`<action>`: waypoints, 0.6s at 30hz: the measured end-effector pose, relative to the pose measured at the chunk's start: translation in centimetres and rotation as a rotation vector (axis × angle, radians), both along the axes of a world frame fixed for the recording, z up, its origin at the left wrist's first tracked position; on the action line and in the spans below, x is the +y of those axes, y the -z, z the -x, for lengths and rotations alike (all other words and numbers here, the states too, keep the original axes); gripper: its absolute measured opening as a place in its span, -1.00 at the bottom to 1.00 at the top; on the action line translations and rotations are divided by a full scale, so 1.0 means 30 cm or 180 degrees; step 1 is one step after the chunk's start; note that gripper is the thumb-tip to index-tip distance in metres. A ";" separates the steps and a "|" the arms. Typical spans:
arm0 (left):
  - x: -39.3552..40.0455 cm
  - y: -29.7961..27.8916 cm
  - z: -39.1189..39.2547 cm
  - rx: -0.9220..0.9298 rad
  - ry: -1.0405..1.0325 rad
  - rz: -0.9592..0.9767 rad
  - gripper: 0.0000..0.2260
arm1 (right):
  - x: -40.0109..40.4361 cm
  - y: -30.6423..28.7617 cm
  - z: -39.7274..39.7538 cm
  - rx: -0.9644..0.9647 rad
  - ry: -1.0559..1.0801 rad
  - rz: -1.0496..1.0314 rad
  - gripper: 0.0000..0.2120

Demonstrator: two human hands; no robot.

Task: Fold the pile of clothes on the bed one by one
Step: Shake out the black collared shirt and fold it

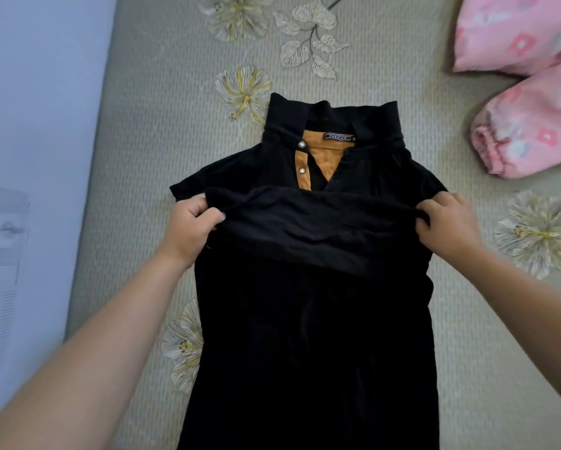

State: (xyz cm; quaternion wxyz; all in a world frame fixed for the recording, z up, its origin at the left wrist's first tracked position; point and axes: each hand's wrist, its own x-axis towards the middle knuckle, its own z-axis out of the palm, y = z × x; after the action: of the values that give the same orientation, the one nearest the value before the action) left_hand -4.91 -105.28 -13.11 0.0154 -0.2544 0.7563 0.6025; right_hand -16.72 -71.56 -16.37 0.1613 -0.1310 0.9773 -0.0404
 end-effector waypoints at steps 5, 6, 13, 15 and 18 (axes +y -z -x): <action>-0.016 0.003 -0.001 0.0479 0.1027 0.2883 -0.54 | 0.027 -0.021 0.032 -0.0008 0.0639 -0.0128 -0.71; -0.034 0.012 0.000 0.0301 0.1189 0.3045 -0.57 | 0.034 -0.023 0.043 -0.0052 0.0734 -0.0257 -0.71; -0.098 0.018 0.048 -0.1668 0.2231 0.2792 -0.85 | -0.016 -0.027 0.060 0.0205 0.0732 -0.0587 -0.66; -0.099 0.018 0.059 -0.1475 0.2069 0.2362 -0.82 | -0.039 -0.034 0.015 0.0697 0.0340 -0.0068 -0.67; -0.097 0.019 0.068 -0.1159 0.1511 0.1611 -0.76 | -0.068 -0.026 -0.109 0.1066 -0.1337 0.0494 -0.66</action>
State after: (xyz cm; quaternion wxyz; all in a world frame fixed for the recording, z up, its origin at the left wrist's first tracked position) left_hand -6.95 -108.18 -13.68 0.2250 -0.1708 0.9038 0.3216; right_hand -13.46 -73.61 -15.59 -0.0082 -0.3475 0.9358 -0.0587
